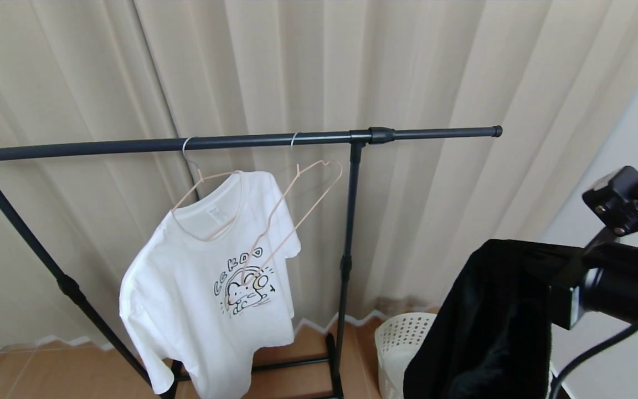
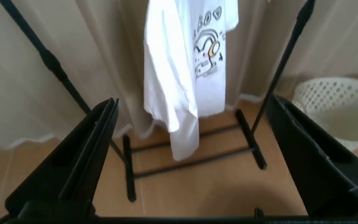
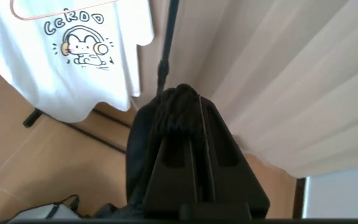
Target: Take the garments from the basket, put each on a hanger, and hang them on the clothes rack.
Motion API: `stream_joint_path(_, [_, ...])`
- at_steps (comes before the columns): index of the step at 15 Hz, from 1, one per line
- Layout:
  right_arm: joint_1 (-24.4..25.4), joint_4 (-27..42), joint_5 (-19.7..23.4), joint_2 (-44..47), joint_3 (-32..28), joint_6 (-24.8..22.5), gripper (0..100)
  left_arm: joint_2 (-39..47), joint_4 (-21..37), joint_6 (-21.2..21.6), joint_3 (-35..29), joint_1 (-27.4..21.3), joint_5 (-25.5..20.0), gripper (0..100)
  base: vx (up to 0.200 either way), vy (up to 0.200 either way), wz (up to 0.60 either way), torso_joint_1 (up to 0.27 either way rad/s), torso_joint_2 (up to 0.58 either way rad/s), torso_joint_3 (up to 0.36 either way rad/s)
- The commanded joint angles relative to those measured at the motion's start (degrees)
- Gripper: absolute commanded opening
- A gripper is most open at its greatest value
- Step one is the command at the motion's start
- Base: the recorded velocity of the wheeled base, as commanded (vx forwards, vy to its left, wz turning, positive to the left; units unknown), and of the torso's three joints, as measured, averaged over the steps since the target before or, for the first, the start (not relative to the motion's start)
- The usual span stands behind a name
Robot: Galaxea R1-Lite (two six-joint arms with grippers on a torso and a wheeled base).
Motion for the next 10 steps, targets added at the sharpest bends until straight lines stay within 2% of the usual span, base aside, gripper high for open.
stream_joint_path(1, [0.51,-4.95,-0.36,12.06,-6.13,1.81,0,13.15,-0.05,1.03,-0.17,-12.35,-0.17,100,0.000,0.000,0.00,0.000,0.00,0.000])
stream_joint_path(2, [0.51,-7.24,-0.45,14.52,-7.71,1.81,0,13.94,-0.14,1.47,-1.14,-16.83,0.00,100,0.000,0.000,0.00,0.000,0.00,0.000])
stream_joint_path(3, [0.51,-9.61,-0.36,16.55,-8.33,1.81,0,17.63,-0.05,0.94,-4.92,-19.91,-0.09,100,0.000,0.000,0.00,0.000,0.00,0.000])
stream_joint_path(5, [1.82,-13.48,-0.80,20.41,-8.68,2.25,0,30.02,-0.40,0.06,-12.56,-21.67,-1.14,100,0.000,0.000,0.00,0.000,0.00,0.000])
stream_joint_path(6, [2.53,-14.36,-1.07,20.85,-8.85,2.34,0,32.05,-0.75,-0.03,-13.44,-22.11,-1.93,100,0.000,0.000,0.00,0.000,0.00,0.000])
stream_joint_path(7, [3.93,-17.43,-3.00,21.56,-9.20,3.40,0,39.96,-4.36,-1.00,-15.73,-25.45,-4.22,100,0.000,0.000,0.00,0.000,0.00,0.000])
stream_joint_path(9, [5.60,-18.23,-5.64,22.17,-10.35,4.71,0,48.48,-10.86,-3.98,-17.48,-30.02,-4.04,100,0.000,0.000,0.00,0.000,0.00,0.000])
stream_joint_path(10, [6.22,-18.14,-6.61,22.26,-11.23,6.30,0,54.02,-14.73,-6.88,-19.24,-32.57,-3.69,100,0.000,0.000,0.00,0.000,0.00,0.000])
